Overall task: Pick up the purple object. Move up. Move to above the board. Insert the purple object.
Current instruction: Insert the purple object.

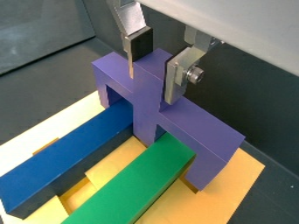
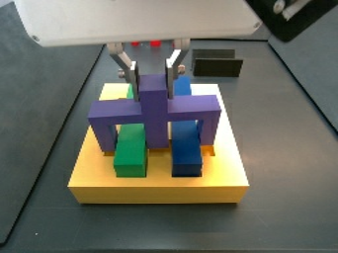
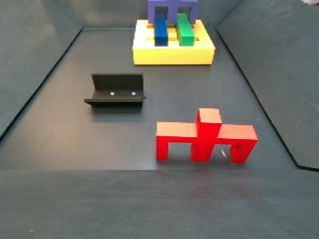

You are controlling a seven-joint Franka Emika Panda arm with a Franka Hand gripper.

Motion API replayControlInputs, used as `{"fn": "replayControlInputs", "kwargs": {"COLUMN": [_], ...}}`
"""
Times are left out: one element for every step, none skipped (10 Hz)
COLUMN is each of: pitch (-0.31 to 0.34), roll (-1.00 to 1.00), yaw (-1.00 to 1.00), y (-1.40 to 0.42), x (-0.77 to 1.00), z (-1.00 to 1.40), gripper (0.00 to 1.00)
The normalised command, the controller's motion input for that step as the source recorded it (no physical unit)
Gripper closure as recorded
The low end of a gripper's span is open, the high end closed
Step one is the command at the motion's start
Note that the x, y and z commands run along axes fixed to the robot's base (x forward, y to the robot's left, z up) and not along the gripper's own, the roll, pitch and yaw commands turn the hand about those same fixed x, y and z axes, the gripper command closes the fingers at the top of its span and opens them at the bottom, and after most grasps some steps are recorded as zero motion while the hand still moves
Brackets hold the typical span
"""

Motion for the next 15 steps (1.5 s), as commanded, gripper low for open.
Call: {"fn": "replayControlInputs", "kwargs": {"pitch": [-0.023, -0.004, 0.0, 0.0, 0.01, 0.0, 0.0, -0.007, -0.057, -0.059, -0.047, -0.007, -0.004, -0.007, -0.014], "roll": [0.0, 0.0, 0.0, 0.0, 0.0, 0.0, -0.01, -0.04, -0.06, -0.07, -0.05, -0.04, -0.09, -0.04, -0.04], "yaw": [0.0, -0.09, -0.14, -0.17, -0.2, -0.19, 0.0, 0.0, 0.0, 0.0, 0.0, 0.0, 0.0, 0.0, 0.0], "y": [0.0, 0.0, -0.03, 0.0, 0.0, 0.0, -0.06, -0.04, -0.01, -0.03, 0.0, -0.1, 0.0, 0.0, 0.0], "x": [0.0, 0.11, 0.25, 0.28, 0.3, 0.24, 0.06, 0.0, -0.22, -0.22, -0.08, 0.0, 0.0, 0.14, 0.28], "z": [-0.25, -0.24, -0.12, -0.05, -0.01, -0.01, -0.04, -0.11, -0.13, -0.12, -0.2, -0.15, -0.21, -0.43, -0.69], "gripper": [1.0, 1.0, 1.0, 1.0, 1.0, 1.0, 1.0, 1.0, 1.0, 1.0, 1.0, 1.0, 1.0, 1.0, 1.0]}}
